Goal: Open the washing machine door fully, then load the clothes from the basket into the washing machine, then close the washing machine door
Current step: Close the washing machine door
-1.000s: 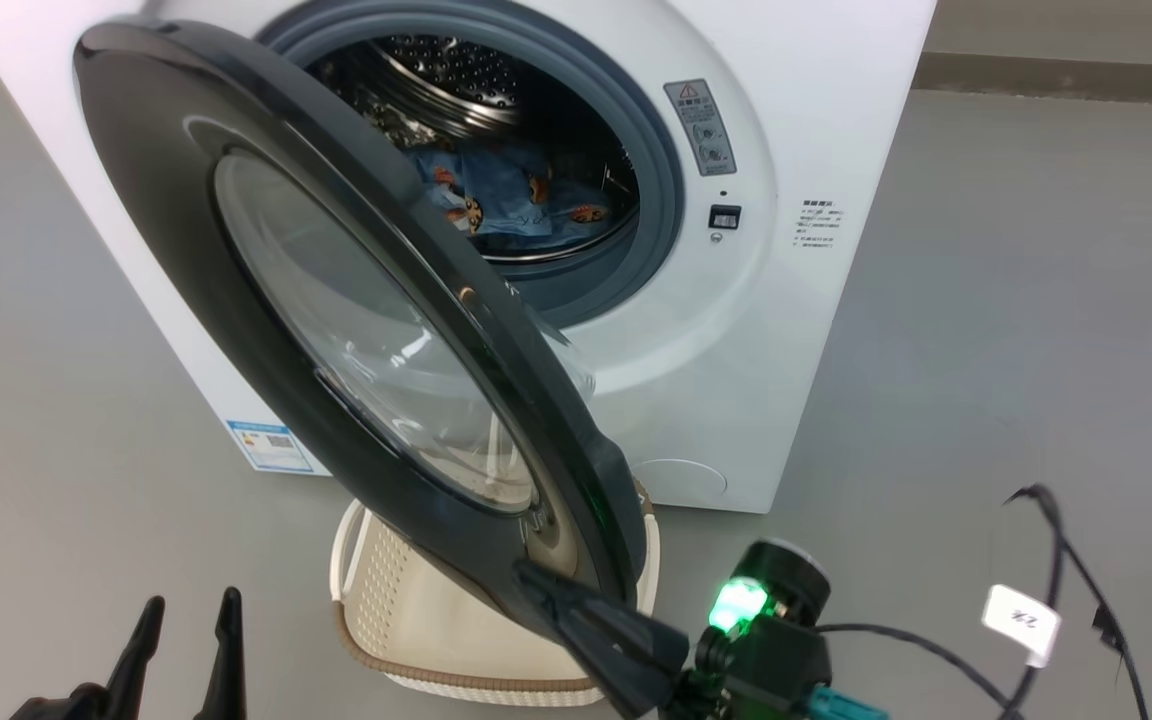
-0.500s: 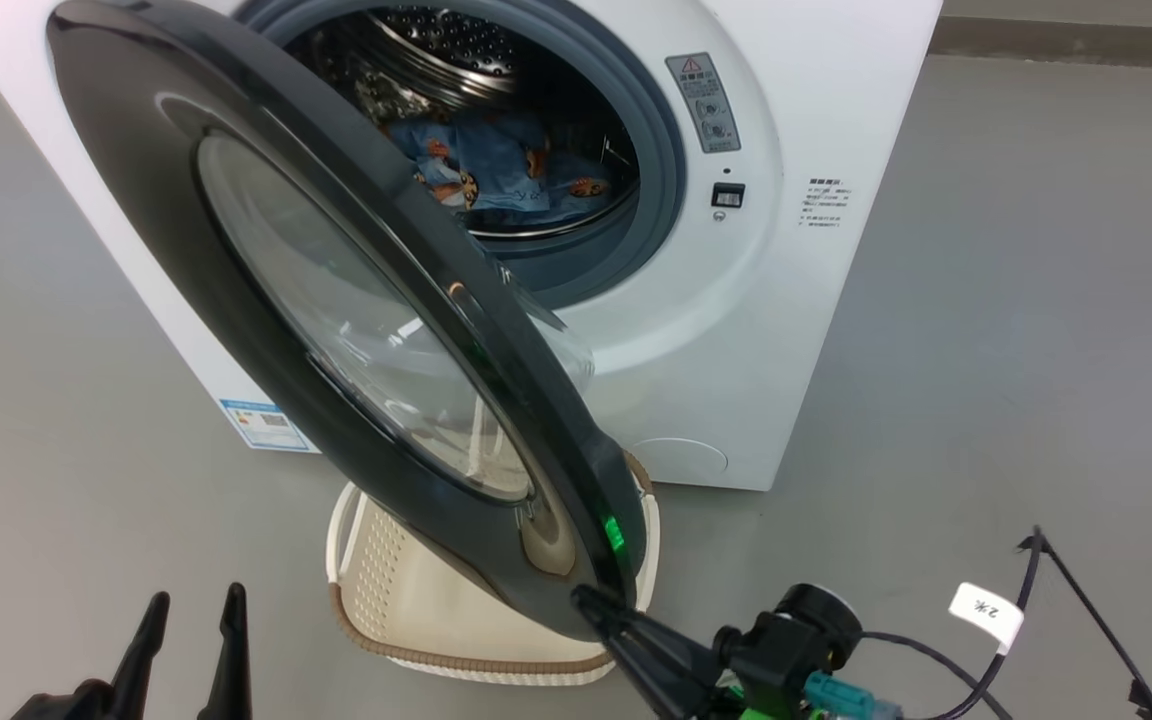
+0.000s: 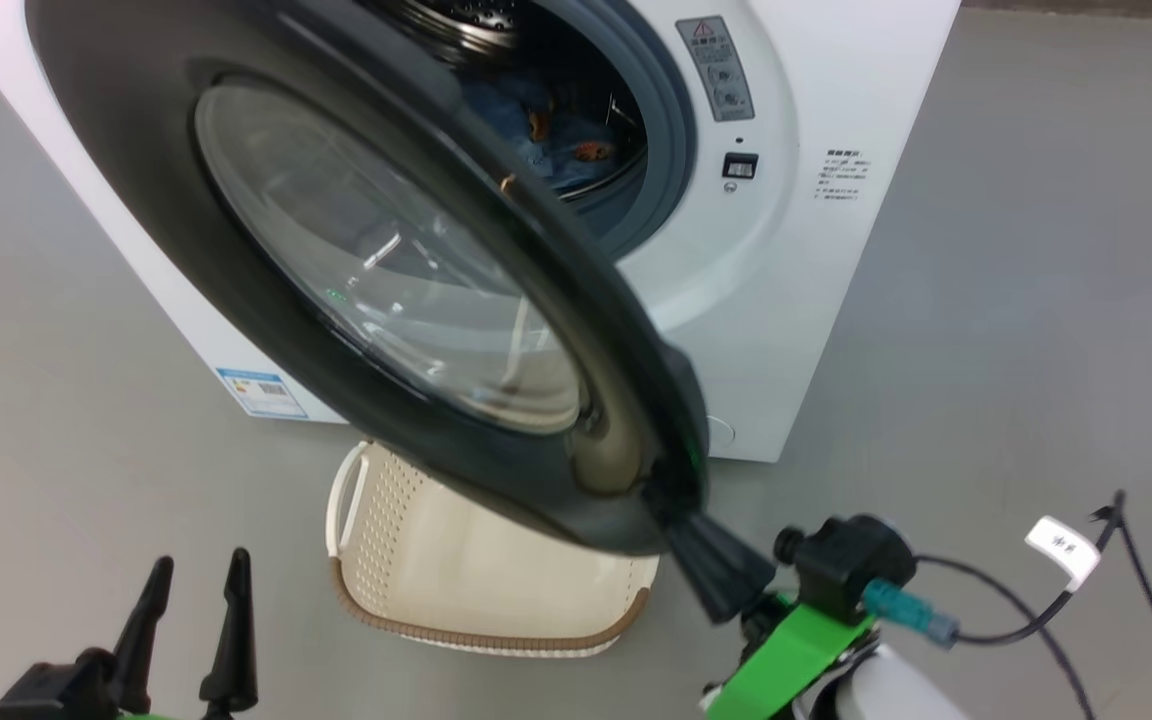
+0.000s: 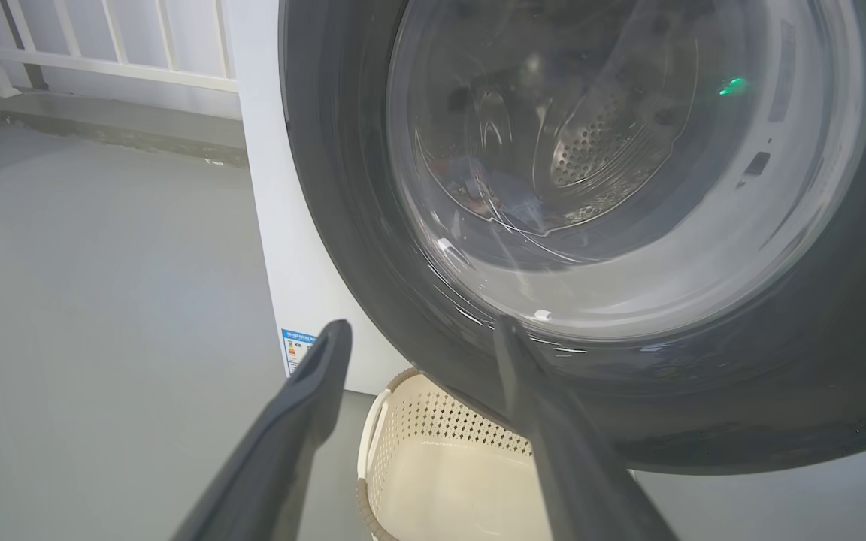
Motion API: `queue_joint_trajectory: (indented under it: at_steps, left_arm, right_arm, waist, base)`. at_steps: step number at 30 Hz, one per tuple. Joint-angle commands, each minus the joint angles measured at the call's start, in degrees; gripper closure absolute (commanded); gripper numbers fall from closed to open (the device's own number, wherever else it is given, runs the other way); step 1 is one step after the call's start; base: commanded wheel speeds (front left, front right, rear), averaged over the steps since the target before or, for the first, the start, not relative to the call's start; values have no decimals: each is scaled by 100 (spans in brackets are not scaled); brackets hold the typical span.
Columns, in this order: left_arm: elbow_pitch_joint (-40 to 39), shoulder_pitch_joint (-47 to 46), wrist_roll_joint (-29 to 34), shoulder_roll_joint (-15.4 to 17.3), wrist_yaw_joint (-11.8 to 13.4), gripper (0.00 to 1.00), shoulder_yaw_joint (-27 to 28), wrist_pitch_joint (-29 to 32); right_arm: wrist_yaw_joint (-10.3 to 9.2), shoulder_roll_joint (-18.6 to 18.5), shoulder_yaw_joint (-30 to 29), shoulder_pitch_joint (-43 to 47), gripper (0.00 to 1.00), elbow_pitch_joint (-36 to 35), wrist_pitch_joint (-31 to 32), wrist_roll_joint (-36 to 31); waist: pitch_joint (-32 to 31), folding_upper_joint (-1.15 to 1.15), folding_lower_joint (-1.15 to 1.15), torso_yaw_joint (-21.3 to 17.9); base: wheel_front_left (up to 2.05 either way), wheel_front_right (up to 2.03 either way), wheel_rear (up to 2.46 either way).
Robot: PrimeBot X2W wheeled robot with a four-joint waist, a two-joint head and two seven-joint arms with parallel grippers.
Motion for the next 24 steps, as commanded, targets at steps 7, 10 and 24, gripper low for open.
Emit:
queue_joint_trajectory:
  at_steps: [7, 10, 24]
  left_arm:
    - [-230, -503, -52, 82, -13, 0, 128, -38]
    - [-259, -622, -58, 72, -13, 0, 81, -38]
    - [-316, -1058, -83, 30, -13, 0, -112, -38]
  right_arm:
    - [1, 135, -528, -597, 100, 50, -28, -98]
    - [1, 153, -793, -812, 100, 97, -28, -122]
    - [1, 101, -1632, -1897, 100, 515, -28, -224]
  waist:
    - [349, 0, 0, 86]
    - [497, 0, 0, 142]
    - [1043, 0, 0, 384]
  base:
    - [0, 0, 0]
    - [0, 0, 0]
    - [0, 0, 0]
